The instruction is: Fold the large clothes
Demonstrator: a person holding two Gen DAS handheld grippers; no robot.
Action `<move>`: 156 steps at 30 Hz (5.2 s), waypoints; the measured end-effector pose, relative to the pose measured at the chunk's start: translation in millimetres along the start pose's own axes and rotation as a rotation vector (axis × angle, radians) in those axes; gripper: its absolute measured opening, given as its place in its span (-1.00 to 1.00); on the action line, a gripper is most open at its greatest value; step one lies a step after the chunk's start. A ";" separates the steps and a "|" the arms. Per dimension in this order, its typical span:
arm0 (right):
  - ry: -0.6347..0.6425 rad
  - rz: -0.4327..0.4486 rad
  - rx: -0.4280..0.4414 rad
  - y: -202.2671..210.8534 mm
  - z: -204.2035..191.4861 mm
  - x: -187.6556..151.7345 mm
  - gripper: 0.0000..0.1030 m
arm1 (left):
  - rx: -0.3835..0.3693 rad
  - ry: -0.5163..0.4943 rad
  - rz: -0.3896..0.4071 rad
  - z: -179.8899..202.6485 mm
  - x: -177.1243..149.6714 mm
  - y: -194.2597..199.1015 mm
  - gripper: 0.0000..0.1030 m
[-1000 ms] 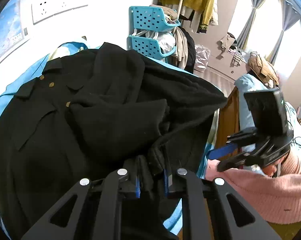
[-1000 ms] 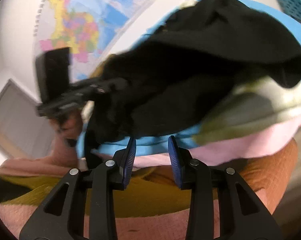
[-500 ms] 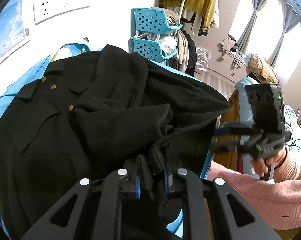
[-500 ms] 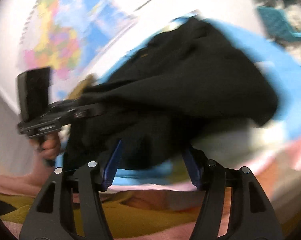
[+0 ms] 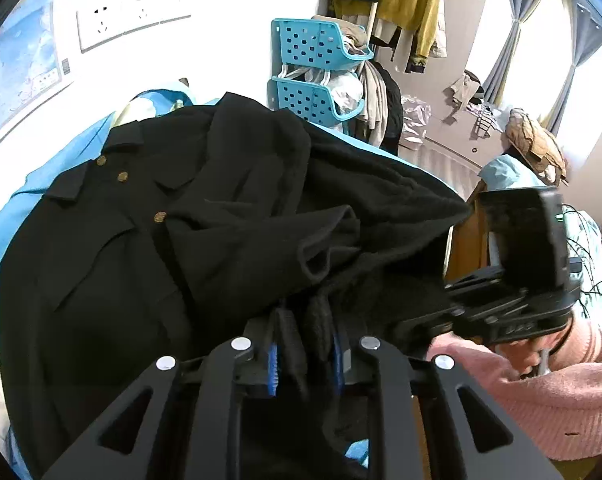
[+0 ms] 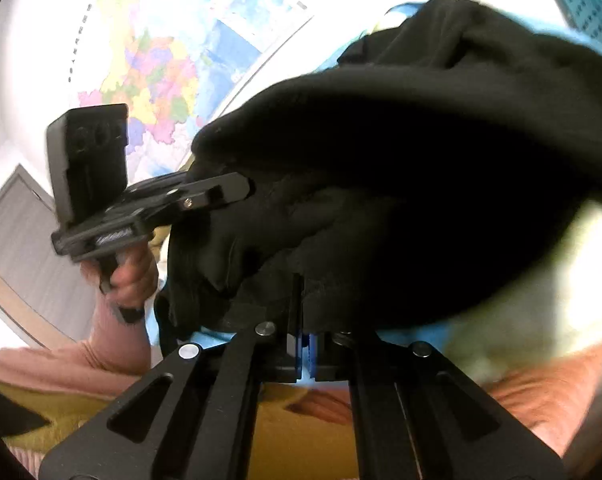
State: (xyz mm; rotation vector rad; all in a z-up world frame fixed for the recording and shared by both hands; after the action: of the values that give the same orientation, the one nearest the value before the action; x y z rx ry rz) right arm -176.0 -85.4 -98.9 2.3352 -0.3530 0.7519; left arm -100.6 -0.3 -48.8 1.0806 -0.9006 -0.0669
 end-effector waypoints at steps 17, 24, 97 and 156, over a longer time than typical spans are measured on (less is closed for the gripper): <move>0.229 -0.172 -0.090 41.1 -16.4 -10.3 0.30 | -0.083 -0.131 -0.017 25.0 -48.4 10.3 0.54; 0.422 0.052 -0.060 125.4 -29.8 72.0 0.34 | 0.092 0.039 0.145 -59.5 -49.3 89.1 0.64; 0.270 -0.063 -0.189 -43.3 90.4 234.4 0.50 | 0.432 0.222 0.091 -183.6 33.8 75.9 0.55; 0.074 0.002 -0.222 -87.6 167.3 309.7 -0.88 | 0.069 0.705 0.229 -223.2 -7.2 58.5 -0.88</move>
State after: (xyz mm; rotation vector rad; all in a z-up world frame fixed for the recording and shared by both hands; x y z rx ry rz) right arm 179.8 -146.0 -61.8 2.0937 -0.3861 0.7575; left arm 21.0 195.8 -43.9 0.9573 -0.3801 0.5112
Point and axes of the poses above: each gripper's, at about its wrist camera, not at the fingertips, and y roughly against the way its jaws point, z to its right, x to its top, the point moved 8 cm from there along -y, roughly the way its jaws point, and after that the axes turned 6 degrees about -x, right-handed, at the moved point
